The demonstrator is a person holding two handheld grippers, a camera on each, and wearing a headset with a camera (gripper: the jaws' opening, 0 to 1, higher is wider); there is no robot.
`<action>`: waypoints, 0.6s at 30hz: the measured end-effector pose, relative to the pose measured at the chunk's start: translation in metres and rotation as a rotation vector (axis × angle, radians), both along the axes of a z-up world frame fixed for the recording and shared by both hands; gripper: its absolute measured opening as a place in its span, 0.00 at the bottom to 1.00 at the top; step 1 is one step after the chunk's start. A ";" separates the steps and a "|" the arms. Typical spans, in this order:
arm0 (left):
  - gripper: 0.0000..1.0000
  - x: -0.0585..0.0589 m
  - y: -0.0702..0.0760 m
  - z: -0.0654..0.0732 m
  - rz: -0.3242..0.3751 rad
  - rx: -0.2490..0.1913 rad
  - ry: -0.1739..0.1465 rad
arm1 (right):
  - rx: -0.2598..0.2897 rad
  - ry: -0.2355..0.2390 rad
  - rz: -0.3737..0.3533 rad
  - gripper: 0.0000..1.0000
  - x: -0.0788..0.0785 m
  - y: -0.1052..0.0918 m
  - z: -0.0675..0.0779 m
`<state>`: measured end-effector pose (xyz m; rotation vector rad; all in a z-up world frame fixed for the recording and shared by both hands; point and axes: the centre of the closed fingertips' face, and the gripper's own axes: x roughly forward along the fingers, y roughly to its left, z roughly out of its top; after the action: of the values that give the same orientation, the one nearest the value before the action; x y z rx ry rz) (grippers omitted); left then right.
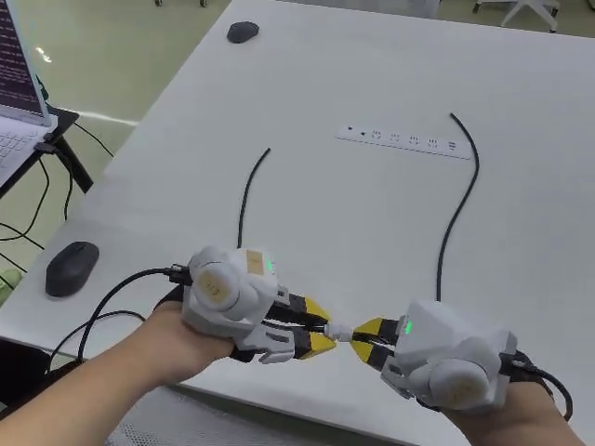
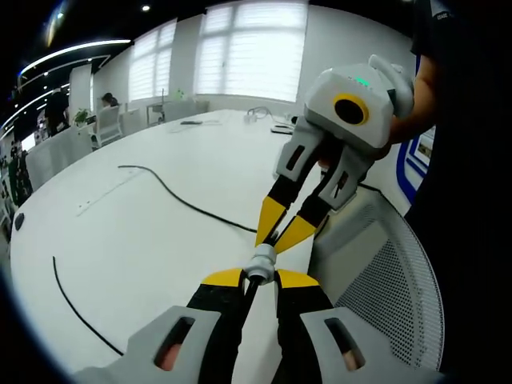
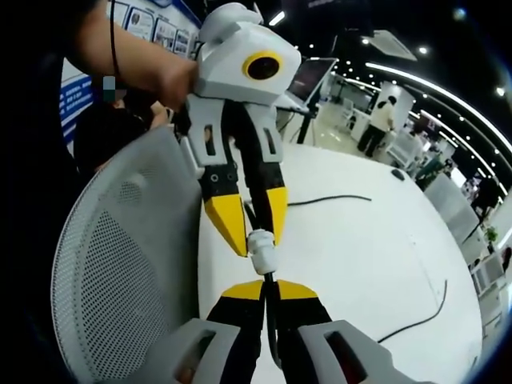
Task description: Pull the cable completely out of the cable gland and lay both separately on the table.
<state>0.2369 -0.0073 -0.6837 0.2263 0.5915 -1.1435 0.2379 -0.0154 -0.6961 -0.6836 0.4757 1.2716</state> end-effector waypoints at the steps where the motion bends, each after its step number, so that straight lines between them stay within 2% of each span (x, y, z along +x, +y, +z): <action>1: 0.14 0.000 0.000 0.000 0.000 -0.002 0.003 | 0.006 0.008 -0.003 0.00 0.000 0.000 0.000; 3: 0.14 0.000 0.000 -0.001 0.000 -0.003 0.005 | 0.019 0.033 -0.017 0.00 0.001 0.000 0.000; 10: 0.14 0.006 0.002 0.000 0.012 -0.003 0.003 | 0.030 0.044 -0.058 0.00 0.008 -0.005 -0.002; 13: 0.14 0.008 0.003 0.001 0.019 -0.006 -0.001 | 0.062 0.081 -0.110 0.00 0.012 -0.007 -0.002; 18: 0.14 0.014 0.003 0.004 0.036 -0.013 -0.008 | 0.076 0.073 -0.151 0.00 0.018 -0.010 -0.001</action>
<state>0.2504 -0.0047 -0.6792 0.2079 0.5783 -1.1109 0.2555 -0.0254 -0.6973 -0.5289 0.5269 1.1684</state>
